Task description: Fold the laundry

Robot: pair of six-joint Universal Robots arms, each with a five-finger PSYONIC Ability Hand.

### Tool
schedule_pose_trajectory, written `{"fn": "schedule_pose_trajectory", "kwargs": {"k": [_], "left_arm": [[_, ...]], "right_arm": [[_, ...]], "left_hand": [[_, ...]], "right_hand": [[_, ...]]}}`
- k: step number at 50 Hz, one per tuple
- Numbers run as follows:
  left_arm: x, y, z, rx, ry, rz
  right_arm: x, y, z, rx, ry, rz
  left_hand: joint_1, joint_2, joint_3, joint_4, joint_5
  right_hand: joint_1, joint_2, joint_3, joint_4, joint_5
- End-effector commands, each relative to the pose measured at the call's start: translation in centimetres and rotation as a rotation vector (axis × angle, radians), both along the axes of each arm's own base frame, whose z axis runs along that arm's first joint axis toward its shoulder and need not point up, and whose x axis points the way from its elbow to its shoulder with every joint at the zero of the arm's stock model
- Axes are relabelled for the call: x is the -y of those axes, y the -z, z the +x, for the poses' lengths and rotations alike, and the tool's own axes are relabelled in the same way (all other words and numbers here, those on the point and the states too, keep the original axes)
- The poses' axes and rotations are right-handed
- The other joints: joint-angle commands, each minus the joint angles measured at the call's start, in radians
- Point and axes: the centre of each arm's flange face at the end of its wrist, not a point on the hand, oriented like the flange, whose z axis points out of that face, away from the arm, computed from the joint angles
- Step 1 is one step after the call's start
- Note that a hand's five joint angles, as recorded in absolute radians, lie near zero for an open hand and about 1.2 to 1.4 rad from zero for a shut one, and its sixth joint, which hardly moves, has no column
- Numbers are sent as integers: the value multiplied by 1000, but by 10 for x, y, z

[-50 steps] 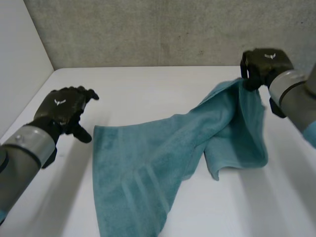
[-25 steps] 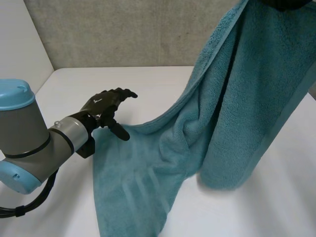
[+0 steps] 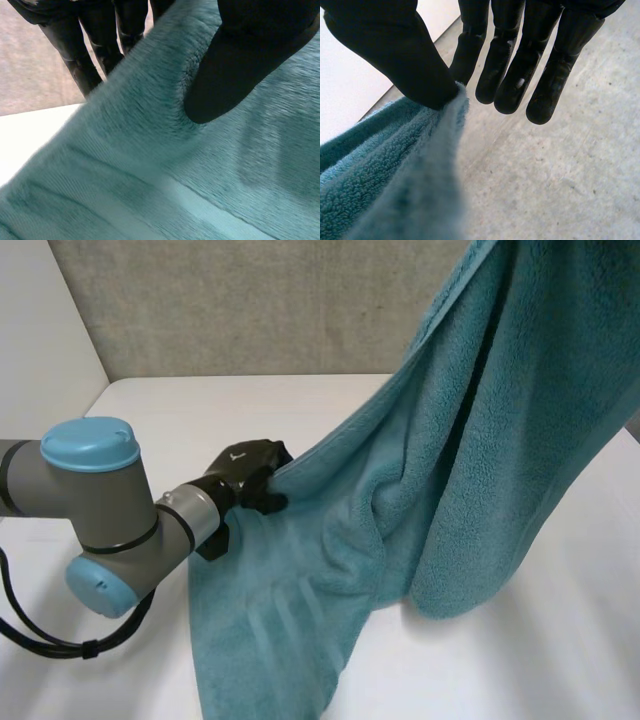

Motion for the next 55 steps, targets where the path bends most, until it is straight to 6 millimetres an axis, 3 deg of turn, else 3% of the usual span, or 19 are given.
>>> {"fn": "schedule_pose_trajectory", "kwargs": {"k": [1, 4, 9, 11, 13, 15, 19, 25, 30, 34, 36, 38, 40, 42, 43, 45, 47, 50, 55], "left_arm": [[26, -27, 32, 27, -261, -98], [26, -42, 52, 49, -314, -134], [8, -58, 80, 145, -300, -199], [-1, -58, 80, 170, -264, -208], [-13, -55, 79, 200, -207, -213], [-20, -52, 79, 223, -181, -205], [-31, -39, 79, 289, -143, -165], [-19, -7, 80, 418, -110, -112], [18, -12, 75, 484, -141, -223], [62, -52, 61, 439, -211, -418], [82, -97, 51, 357, -262, -588], [88, -131, 40, 281, -284, -719], [85, -185, 27, 147, -317, -933], [78, -219, 26, 58, -354, -1067], [70, -248, 30, -17, -396, -1168], [60, -265, 32, -68, -424, -1225], [53, -260, 37, -62, -447, -1184], [46, -244, 40, -27, -442, -1114], [36, -179, 53, 101, -434, -898]], "right_arm": [[12, 32, 1, -49, 3, 108], [22, 49, 0, -69, 18, 161], [61, 105, -1, -155, 56, 339], [74, 142, 0, -232, 65, 444], [76, 152, 2, -254, 61, 471], [88, 191, 4, -338, 66, 576], [99, 231, 6, -410, 68, 687], [118, 262, 10, -448, 120, 750], [139, 256, 21, -449, 181, 678], [180, 205, 29, -351, 301, 445], [200, 158, 33, -247, 358, 251], [208, 122, 34, -159, 386, 105], [212, 74, 35, -28, 407, -102], [209, 59, 36, 9, 408, -166], [192, 21, 38, 96, 391, -314], [173, -1, 39, 143, 377, -387], [158, -4, 39, 143, 356, -397], [153, 17, 40, 91, 323, -339], [142, 95, 50, -63, 189, -148]], "left_hand": [[240, 281, 297, 290, 301], [240, 281, 297, 290, 301], [240, 281, 297, 290, 301], [240, 281, 297, 290, 301], [240, 281, 297, 290, 301], [240, 281, 297, 290, 301], [240, 281, 297, 290, 301], [240, 281, 297, 290, 301], [240, 281, 297, 290, 301], [240, 281, 297, 290, 301], [240, 281, 297, 290, 301], [240, 281, 297, 290, 301], [240, 281, 297, 290, 301], [240, 281, 297, 290, 301], [240, 281, 297, 290, 301], [240, 281, 297, 290, 301], [240, 281, 297, 290, 301], [240, 281, 297, 290, 301], [240, 281, 297, 290, 301]], "right_hand": [[422, 219, 212, 207, 240], [422, 219, 212, 207, 240], [422, 219, 212, 207, 240], [422, 219, 212, 207, 240], [422, 219, 212, 207, 240], [422, 219, 212, 207, 240], [422, 219, 212, 207, 240], [422, 219, 212, 207, 240], [422, 219, 212, 207, 240], [422, 219, 212, 207, 240], [422, 219, 212, 207, 240], [422, 219, 212, 207, 240], [422, 219, 212, 207, 240], [422, 219, 212, 207, 240], [422, 219, 212, 207, 240], [422, 219, 212, 207, 240], [422, 219, 212, 207, 240], [422, 219, 212, 207, 240], [422, 219, 212, 207, 240]]}}
